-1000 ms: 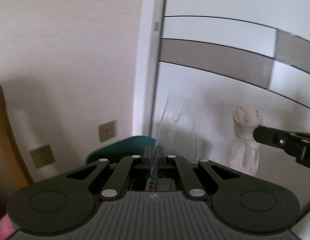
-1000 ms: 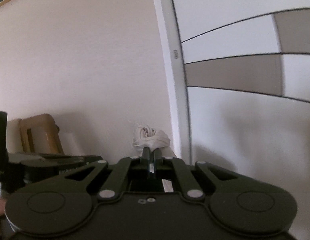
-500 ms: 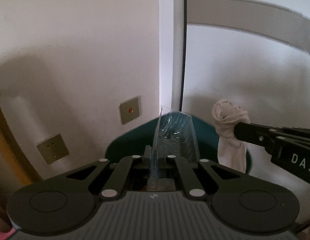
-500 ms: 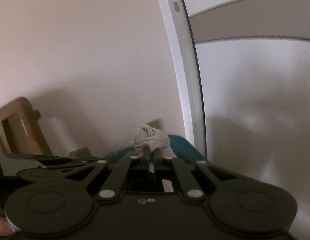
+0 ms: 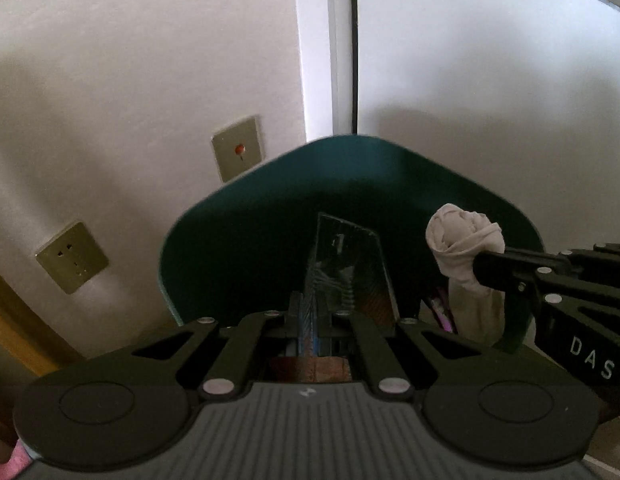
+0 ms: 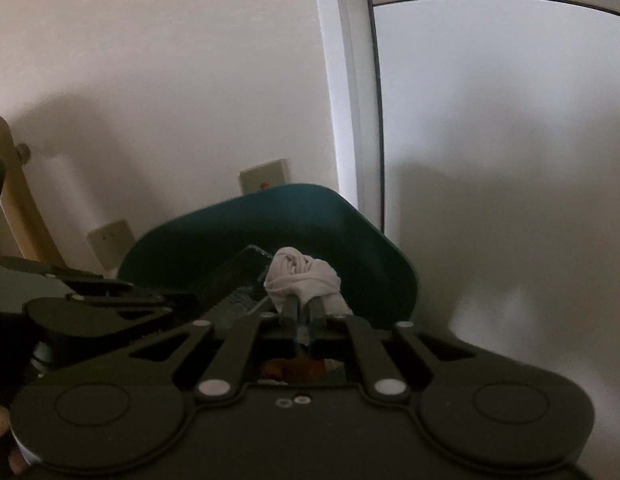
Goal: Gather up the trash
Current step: 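Lift both held items up over the teal trash bin, then open the left tool over the bin while the right tool releases the tissue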
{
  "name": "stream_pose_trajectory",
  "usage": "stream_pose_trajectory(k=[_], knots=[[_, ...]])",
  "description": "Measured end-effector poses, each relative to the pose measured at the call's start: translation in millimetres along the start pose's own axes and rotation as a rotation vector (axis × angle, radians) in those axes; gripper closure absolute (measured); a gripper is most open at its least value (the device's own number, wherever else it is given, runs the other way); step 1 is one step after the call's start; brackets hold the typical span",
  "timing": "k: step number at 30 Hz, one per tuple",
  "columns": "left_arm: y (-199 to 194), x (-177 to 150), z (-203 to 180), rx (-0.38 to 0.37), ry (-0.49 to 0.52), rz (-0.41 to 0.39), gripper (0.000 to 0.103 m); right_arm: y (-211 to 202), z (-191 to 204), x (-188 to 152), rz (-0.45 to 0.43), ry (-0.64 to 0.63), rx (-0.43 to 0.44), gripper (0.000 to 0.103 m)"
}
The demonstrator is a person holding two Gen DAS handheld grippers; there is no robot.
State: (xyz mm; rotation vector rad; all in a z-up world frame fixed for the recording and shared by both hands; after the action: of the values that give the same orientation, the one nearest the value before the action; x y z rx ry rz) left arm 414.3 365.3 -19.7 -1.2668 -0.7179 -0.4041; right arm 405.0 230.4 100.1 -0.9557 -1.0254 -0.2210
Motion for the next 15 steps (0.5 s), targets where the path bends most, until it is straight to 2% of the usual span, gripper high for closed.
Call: stream_pose_trajectory(k=[2,5,9,13,15], knots=[[1,-1,-3,-0.009,0.015,0.016,0.099,2,-1,-2,0.027,-0.007,-0.006,0.094],[2,-2,-4,0.008,0.031,0.029,0.099,-2,-2,-4,0.030,-0.019,-0.032,0.088],[4,-4,-7,-0.015,0.039,0.074,0.099,-6,-3,-6,0.043,-0.021,-0.044,0.085],[2,-5,-7,-0.014,0.025,0.084,0.096,-14,-3,-8,0.032,-0.026,-0.036,0.081],[-1,-3,-8,-0.028,0.012,0.089,0.096,-22,-4,-9,0.029,-0.018,-0.033,0.075]])
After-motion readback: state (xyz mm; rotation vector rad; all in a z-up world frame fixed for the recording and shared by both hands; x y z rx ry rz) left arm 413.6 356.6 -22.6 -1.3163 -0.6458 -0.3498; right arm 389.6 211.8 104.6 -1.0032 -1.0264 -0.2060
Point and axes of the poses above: each gripper's, at about its wrist camera, not at the fingertips, and y roughly the way its jaws point, z to its left, x to its top, the point moved 6 cm from there along y, roughly the way its jaws point, and after that the axes turned 4 degrees about x, right-handed, at the moved point
